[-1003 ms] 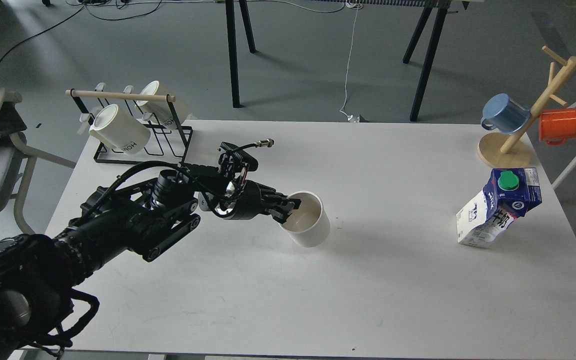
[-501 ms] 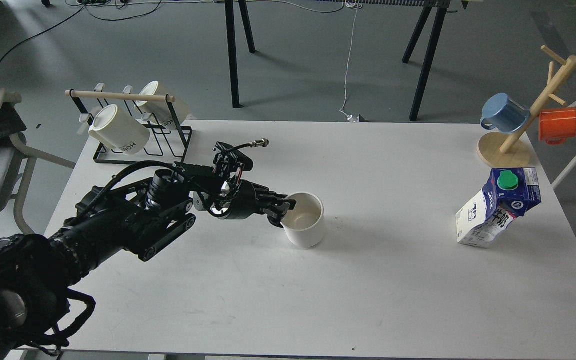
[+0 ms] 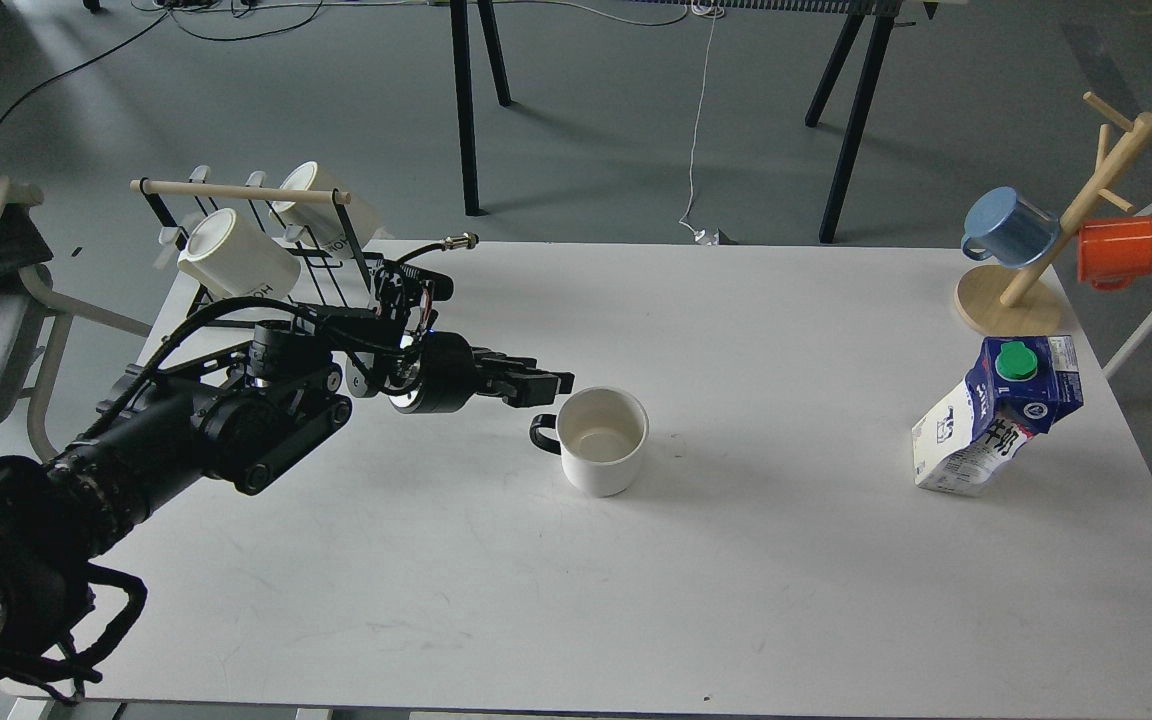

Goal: Place cup and milk with both arms

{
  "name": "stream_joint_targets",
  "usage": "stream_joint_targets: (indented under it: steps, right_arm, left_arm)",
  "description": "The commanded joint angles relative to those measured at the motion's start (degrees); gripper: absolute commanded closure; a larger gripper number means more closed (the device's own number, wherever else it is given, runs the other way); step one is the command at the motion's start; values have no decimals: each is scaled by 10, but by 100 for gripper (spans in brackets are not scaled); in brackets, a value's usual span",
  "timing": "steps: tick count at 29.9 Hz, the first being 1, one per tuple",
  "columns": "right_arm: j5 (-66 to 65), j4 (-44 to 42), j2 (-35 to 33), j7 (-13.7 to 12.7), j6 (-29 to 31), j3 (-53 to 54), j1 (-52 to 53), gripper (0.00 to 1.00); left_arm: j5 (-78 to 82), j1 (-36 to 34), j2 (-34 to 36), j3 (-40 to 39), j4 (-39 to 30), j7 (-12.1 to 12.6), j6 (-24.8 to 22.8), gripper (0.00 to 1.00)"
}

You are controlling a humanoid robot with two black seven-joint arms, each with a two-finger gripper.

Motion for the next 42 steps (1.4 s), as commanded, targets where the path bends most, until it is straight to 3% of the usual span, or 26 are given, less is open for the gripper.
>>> stream_joint_targets:
  steps: [1, 9, 16, 20, 29, 42]
  right_arm:
    - [0, 2, -1, 0, 0, 1, 3, 7]
    - [14, 30, -13, 6, 0, 3, 0, 6]
    - [160, 116, -79, 15, 0, 4, -50, 5]
    - [246, 159, -92, 14, 0, 4, -133, 5]
    - [276, 207, -91, 18, 0, 4, -292, 5]
    - [186, 197, 23, 16, 0, -21, -286, 4]
  left_arm:
    - [-156, -12, 38, -9, -11, 0, -28, 18]
    - [-512, -12, 158, -33, -10, 0, -28, 15]
    - [-756, 22, 231, -35, -1, 0, -28, 8]
    - [-774, 35, 237, -35, -1, 0, -28, 5]
    - [-773, 61, 234, -36, 0, 0, -28, 1]
    - [-769, 69, 226, -32, 0, 0, -28, 1]
